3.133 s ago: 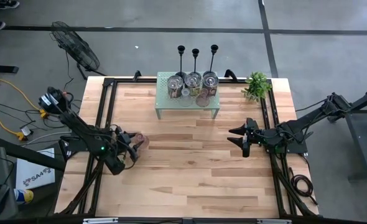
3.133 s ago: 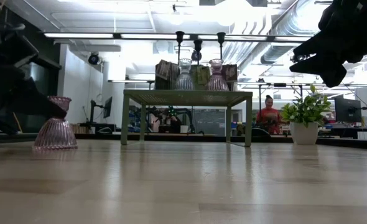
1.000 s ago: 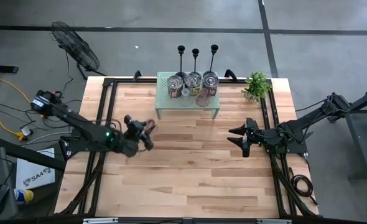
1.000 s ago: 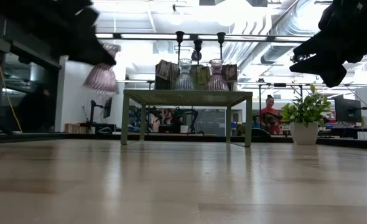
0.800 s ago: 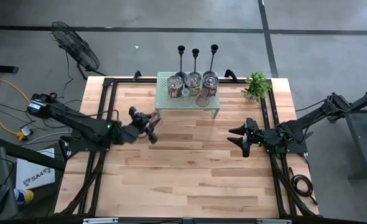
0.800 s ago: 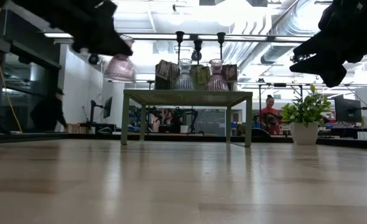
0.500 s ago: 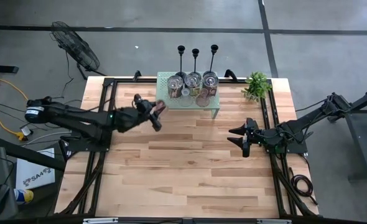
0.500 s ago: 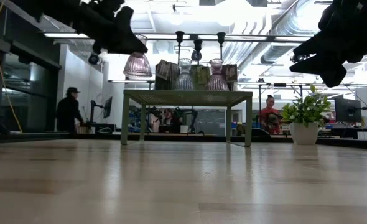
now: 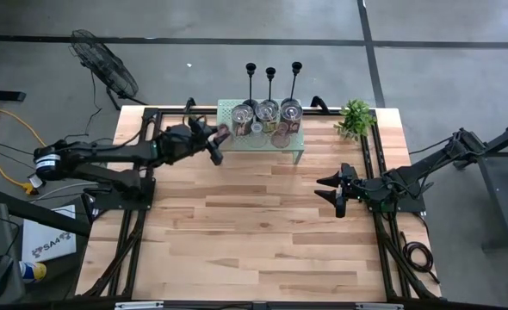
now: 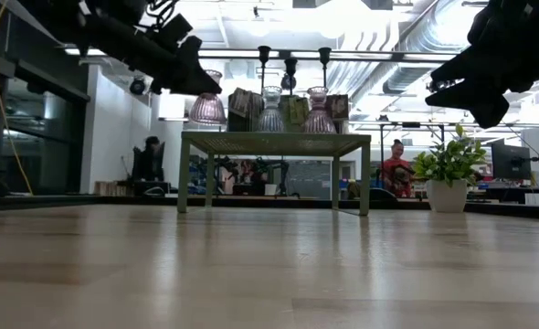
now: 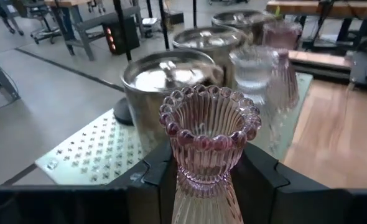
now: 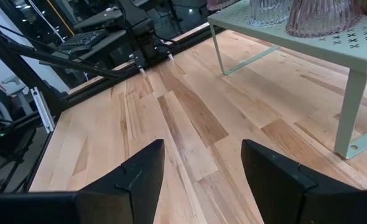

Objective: Pick & Place candle stick holders
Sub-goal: Put the pink glass candle holder on the shelf aligned with the transparent glass candle holder

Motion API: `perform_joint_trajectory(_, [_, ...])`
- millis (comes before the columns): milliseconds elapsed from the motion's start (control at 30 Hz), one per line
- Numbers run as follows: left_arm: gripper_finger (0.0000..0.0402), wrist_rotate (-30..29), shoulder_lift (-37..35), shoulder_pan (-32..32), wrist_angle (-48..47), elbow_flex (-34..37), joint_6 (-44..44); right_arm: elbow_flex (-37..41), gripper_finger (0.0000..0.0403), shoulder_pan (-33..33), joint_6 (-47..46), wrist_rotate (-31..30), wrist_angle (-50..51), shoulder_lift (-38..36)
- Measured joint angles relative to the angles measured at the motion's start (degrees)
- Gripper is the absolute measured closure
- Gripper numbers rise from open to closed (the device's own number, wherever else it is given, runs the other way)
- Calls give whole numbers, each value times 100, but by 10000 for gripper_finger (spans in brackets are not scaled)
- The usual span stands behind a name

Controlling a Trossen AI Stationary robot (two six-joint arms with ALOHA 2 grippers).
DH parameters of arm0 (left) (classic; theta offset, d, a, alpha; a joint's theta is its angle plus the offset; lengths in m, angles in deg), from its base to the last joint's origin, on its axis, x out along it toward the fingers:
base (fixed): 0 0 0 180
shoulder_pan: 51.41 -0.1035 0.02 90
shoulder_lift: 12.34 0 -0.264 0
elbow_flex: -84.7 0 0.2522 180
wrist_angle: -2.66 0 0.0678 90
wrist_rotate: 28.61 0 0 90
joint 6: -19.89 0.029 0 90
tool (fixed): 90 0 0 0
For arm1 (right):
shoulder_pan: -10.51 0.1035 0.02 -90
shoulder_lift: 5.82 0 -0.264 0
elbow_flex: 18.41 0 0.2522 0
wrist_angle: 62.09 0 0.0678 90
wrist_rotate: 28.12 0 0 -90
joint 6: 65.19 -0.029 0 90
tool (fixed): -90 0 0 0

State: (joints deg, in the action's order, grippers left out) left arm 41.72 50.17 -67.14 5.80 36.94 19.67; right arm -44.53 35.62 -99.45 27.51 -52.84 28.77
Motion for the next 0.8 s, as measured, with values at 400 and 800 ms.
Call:
perform_joint_trajectory(400, [284,730,586,-391,506,-3,-3,0,197,1,2,0,0,0])
perform_joint_trajectory(800, [284,552,723,-388,742,-4,-3,0,197,1,2,0,0,0])
